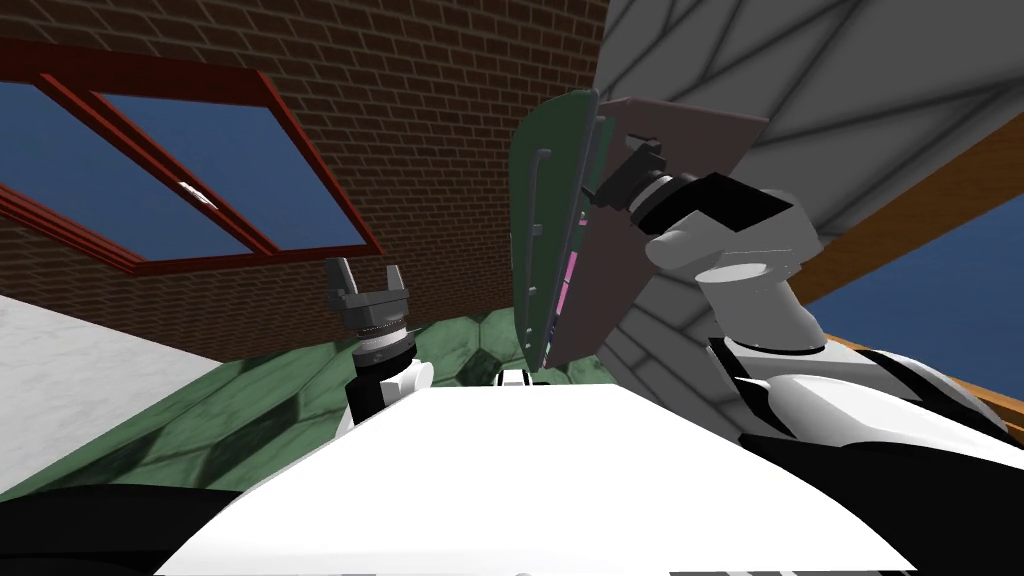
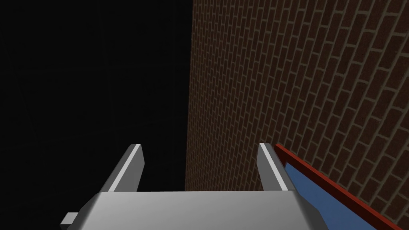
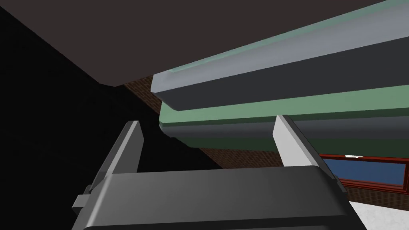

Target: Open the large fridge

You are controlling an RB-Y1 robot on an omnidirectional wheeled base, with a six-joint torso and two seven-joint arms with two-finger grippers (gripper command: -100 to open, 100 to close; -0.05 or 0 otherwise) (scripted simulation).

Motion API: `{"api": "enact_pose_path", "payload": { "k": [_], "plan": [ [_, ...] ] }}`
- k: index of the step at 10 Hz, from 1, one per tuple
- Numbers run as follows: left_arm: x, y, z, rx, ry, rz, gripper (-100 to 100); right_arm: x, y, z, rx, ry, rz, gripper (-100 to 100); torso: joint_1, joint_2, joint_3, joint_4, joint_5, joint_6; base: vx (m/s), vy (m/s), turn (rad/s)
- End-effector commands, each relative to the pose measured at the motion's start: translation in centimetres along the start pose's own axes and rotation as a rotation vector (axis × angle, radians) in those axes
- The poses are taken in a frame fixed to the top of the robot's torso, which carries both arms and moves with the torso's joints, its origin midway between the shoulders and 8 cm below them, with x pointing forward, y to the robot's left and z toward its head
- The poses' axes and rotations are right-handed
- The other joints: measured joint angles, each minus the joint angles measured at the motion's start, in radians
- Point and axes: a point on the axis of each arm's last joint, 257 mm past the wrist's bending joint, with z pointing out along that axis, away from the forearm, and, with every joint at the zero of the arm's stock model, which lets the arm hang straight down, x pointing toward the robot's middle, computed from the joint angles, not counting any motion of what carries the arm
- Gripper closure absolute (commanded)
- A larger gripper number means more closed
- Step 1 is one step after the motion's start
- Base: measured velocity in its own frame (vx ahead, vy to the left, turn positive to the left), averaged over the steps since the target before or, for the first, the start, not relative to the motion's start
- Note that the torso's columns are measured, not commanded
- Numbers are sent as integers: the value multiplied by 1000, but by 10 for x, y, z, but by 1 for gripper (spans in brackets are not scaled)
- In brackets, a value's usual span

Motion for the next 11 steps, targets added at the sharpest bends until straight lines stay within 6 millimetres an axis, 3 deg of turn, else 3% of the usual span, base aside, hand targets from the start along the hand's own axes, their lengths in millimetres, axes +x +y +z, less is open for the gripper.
{"api": "enact_pose_path", "payload": {
  "k": [1, 11],
  "plan": [
    [0, 0, 0, 0, 0, 0, 0, -4, -14, 2, 6, 1, -88, -100, -1, -1, 0, 0, -1, 1, 22, 49, -46],
    [0, 0, 0, 0, 0, 0, 0, -25, -40, 5, -47, 35, -513, -100, -3, 3, 2, -1, -2, 2, 11, 71, -53]
  ]
}}
